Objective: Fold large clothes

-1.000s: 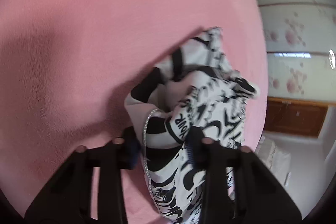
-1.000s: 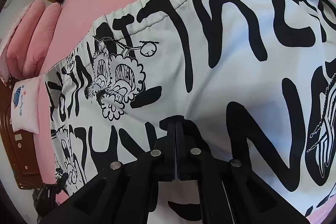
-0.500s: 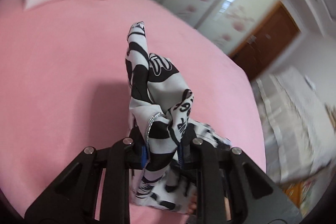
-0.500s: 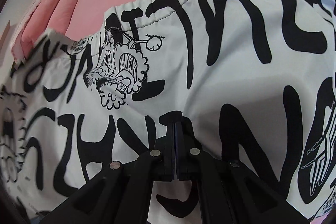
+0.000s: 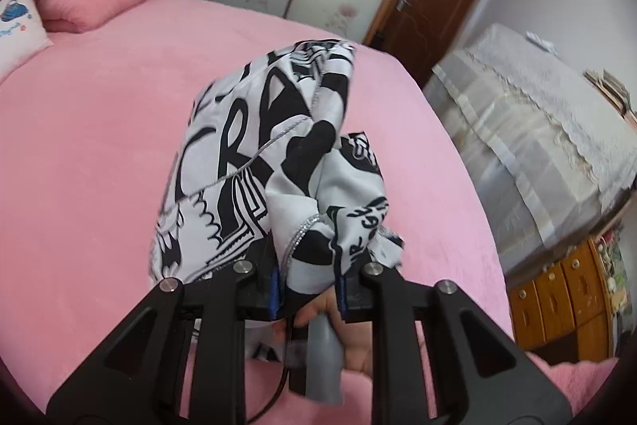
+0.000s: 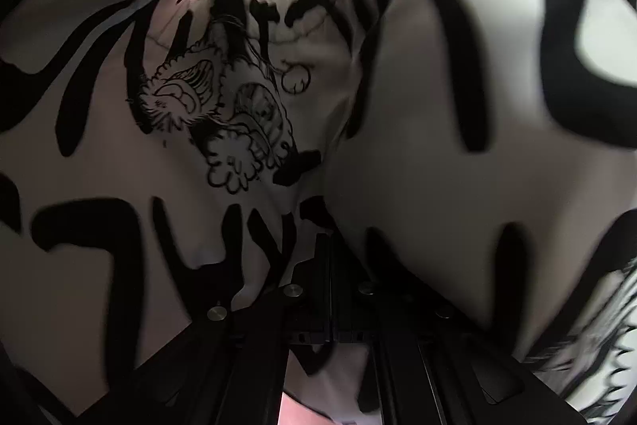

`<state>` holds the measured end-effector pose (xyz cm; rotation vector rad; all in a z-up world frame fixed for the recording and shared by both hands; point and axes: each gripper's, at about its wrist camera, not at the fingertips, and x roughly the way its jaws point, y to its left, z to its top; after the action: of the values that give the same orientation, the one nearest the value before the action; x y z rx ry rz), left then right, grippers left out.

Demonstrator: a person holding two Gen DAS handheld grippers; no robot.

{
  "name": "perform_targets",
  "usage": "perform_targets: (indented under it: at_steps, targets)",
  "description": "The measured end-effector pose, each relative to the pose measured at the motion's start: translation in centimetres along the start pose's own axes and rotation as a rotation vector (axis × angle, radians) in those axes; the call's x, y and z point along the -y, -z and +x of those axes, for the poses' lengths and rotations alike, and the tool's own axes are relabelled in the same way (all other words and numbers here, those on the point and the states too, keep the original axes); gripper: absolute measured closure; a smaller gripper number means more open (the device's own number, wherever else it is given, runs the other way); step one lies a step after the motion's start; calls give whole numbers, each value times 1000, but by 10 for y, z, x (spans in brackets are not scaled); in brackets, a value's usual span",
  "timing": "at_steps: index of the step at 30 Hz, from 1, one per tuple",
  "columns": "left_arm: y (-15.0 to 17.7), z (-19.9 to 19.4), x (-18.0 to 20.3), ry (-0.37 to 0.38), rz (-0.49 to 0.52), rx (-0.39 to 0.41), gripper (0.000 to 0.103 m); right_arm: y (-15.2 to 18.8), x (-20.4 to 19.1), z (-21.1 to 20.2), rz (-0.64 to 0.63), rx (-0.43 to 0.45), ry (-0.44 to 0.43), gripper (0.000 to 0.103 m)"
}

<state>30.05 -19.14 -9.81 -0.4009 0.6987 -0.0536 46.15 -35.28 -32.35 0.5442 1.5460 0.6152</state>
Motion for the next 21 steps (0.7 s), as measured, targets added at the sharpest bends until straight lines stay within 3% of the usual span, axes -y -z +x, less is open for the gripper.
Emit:
perform_targets:
  at_steps: [4,9,11,16,21]
  targets:
    - [30,1,57,7,101,-34,87,-16,27,-61,-8,113,-17,103]
    - [53,12,112,19,151,-71,87,-43,70,-138,-39,235,76,103]
    - [61,24,127,-5,192,-91,87,-52,94,-174,-3,314,73,103]
    - [97,86,161,-45,340,-285,86,-60,133,-242,39,414,91,103]
    - [138,131,189,-106,435,-441,82,-44,137,-274,-7,379,83,100]
